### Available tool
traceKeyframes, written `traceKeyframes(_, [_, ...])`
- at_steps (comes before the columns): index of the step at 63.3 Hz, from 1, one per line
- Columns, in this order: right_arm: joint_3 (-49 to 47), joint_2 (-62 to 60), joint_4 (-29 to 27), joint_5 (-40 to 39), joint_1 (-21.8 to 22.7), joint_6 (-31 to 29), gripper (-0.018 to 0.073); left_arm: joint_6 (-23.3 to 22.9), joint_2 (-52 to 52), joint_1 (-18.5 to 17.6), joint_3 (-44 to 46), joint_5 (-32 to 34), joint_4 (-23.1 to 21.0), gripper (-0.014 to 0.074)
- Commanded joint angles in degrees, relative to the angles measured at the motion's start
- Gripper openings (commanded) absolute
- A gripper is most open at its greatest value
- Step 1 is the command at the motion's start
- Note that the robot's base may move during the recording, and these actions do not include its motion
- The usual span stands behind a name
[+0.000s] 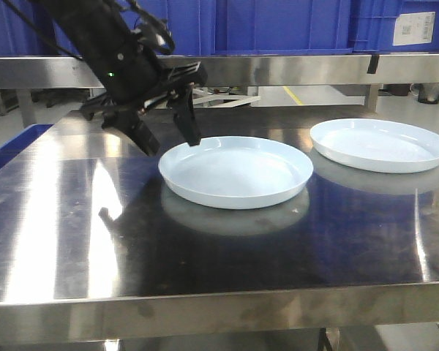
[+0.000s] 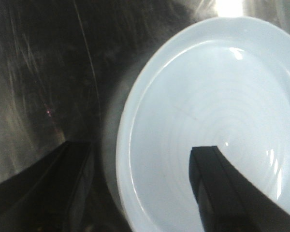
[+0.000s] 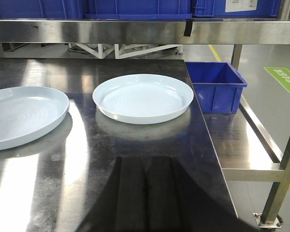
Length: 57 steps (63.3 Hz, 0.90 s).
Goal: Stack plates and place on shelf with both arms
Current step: 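Lower the plate onto the table, open the left gripper, withdraw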
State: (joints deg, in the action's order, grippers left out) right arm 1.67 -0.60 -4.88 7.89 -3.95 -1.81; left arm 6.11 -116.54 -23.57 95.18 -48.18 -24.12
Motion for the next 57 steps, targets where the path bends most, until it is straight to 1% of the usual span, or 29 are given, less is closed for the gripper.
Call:
traceKeyframes(1, [-0.9,-1.2,0.6,-4.8,0.2,-0.2,0.0057,-0.3,6.6,0.1,3.4,-1.2,2.1,0.05])
traceKeyframes(5, [-0.9,-1.2,0.6,-4.8,0.2,-0.2,0.0057,-0.3,9.2,0.8,3.7,-2.1,3.7,0.0498])
traceKeyframes(11, [-0.9,-1.2,0.6,-4.8,0.2,-0.2,0.0057,-0.3,13.6,2.8,3.7,-3.7,5.3,0.0496])
traceKeyframes(15, [-0.9,-1.2,0.6,-4.8,0.2,-0.2,0.0057,-0.3,17.4,4.2,3.0,-3.8,7.4,0.0484])
traceKeyframes(21, [-0.9,-1.2,0.6,-4.8,0.2,-0.2,0.0057,-0.3,23.3,6.7,-0.8,-3.1,11.0,0.0437])
traceKeyframes(26, [-0.9,-1.2,0.6,-4.8,0.2,-0.2,0.0057,-0.3,28.6,8.3,-6.3,-1.3,12.4,0.0411])
traceKeyframes(33, [-0.9,-1.2,0.6,-4.8,0.2,-0.2,0.0057,-0.3,36.9,10.4,-16.2,5.2,13.0,0.0372])
traceKeyframes(39, [-0.9,-1.2,0.6,-4.8,0.2,-0.2,0.0057,-0.3,45.0,11.4,-26.4,11.9,15.5,0.0323])
traceKeyframes(46, [-0.9,-1.2,0.6,-4.8,0.2,-0.2,0.0057,-0.3,53.8,11.4,-37.7,18.5,18.6,0.0244])
traceKeyframes(49, [-0.9,-1.2,0.6,-4.8,0.2,-0.2,0.0057,-0.3,57.4,11.4,-42.5,21.8,18.9,0.0197])
traceKeyframes(57, [-0.9,-1.2,0.5,-5.7,0.2,-0.2,0.0057,-0.3,65.8,11.4,-53.5,29.7,18.9,0.0112])
